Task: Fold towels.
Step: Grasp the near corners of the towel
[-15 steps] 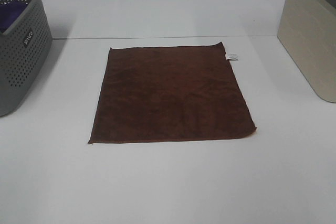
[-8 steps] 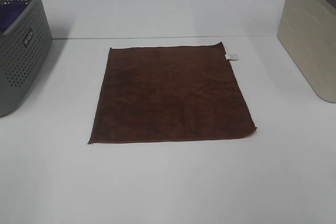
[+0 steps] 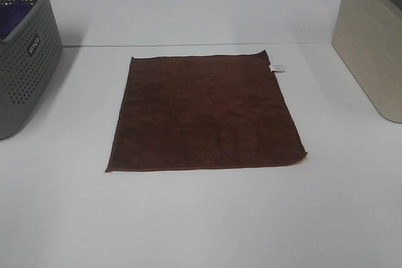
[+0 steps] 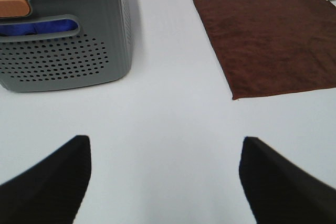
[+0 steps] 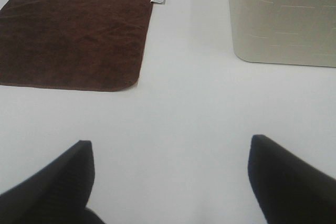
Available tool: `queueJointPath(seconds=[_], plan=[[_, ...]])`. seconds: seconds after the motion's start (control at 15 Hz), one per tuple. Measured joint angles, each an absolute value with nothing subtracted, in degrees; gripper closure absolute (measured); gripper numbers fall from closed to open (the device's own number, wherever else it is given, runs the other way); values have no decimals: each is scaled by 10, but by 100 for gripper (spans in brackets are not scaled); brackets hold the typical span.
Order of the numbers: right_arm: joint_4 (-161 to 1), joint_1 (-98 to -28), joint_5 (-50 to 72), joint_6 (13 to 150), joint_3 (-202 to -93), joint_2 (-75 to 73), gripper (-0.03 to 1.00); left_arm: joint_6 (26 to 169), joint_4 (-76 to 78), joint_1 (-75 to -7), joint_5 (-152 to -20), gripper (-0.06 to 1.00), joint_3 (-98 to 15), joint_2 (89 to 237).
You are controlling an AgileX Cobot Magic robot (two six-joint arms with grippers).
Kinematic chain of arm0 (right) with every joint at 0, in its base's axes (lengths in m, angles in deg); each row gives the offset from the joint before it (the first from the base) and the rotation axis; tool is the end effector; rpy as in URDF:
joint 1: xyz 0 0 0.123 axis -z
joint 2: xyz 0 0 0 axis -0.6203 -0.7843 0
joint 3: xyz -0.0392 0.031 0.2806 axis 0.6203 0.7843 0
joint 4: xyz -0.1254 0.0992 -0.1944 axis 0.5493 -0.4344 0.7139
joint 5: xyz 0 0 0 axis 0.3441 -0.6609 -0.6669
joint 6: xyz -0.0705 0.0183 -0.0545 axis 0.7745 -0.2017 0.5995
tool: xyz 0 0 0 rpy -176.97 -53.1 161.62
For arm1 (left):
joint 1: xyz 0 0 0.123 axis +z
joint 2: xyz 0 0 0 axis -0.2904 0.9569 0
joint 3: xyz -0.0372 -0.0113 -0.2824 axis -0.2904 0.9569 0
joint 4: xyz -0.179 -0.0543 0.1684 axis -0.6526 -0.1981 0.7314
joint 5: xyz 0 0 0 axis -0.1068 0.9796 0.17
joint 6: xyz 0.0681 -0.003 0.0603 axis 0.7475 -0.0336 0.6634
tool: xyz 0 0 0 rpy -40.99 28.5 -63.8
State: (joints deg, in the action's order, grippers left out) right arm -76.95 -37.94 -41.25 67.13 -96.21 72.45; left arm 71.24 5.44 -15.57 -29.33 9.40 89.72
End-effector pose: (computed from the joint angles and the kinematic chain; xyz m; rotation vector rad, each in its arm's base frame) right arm -0.0066 0.0066 0.2782 -0.1468 2.0307 0.0014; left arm -0.0056 -0.0125 0.2785 0.1204 2.0220 -0.0878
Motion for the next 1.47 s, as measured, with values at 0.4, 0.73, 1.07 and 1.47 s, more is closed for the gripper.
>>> queueJointPath(seconds=[0.4, 0.73, 1.07, 1.47], plan=[[-769, -379, -412, 671, -962, 725, 20, 712, 54, -156, -293, 20, 94, 897], [-771, -379, -410, 671, -962, 725, 20, 712, 53, -156, -306, 20, 87, 897], [-775, -379, -292, 671, -973, 636, 21, 711, 40, -156, -465, 22, 83, 947], [-839, -383, -90, 654, -973, 447, 26, 711, -59, -156, -539, 22, 84, 1148]])
